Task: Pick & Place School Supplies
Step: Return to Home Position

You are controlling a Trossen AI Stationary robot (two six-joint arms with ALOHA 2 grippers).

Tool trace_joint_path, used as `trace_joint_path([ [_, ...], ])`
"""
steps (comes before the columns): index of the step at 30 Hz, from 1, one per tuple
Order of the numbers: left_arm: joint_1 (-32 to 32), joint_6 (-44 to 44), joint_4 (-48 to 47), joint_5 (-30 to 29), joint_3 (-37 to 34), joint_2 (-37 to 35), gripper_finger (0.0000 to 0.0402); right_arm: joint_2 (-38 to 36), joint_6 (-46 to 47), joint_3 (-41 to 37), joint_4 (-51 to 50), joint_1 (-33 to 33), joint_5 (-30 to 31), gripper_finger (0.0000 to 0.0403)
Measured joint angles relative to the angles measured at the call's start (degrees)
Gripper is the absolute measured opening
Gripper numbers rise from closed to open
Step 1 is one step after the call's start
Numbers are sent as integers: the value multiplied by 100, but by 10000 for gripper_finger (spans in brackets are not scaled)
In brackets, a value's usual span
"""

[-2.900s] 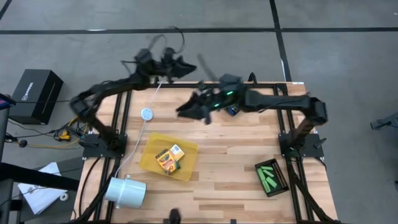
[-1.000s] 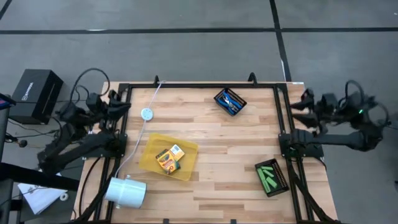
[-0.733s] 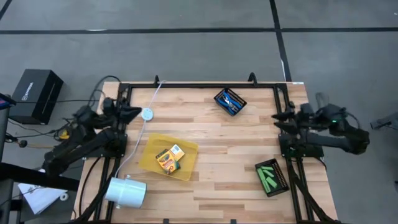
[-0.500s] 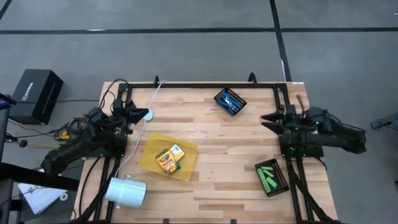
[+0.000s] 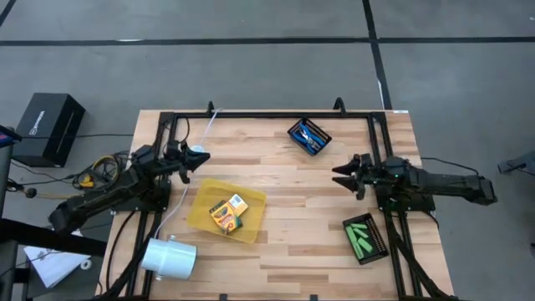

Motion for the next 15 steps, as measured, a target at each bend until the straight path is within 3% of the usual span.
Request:
trace_joint_path([
  [5,5,-321,29,-7,0,353,35,373,331,0,8,2,-49,222],
  [8,7,-783,28,293,0,544,35,607,383,0,-2,26,-54,224],
  [15,7,-909,42,420,0,893,35,622,288,0,0,156,-53,224],
])
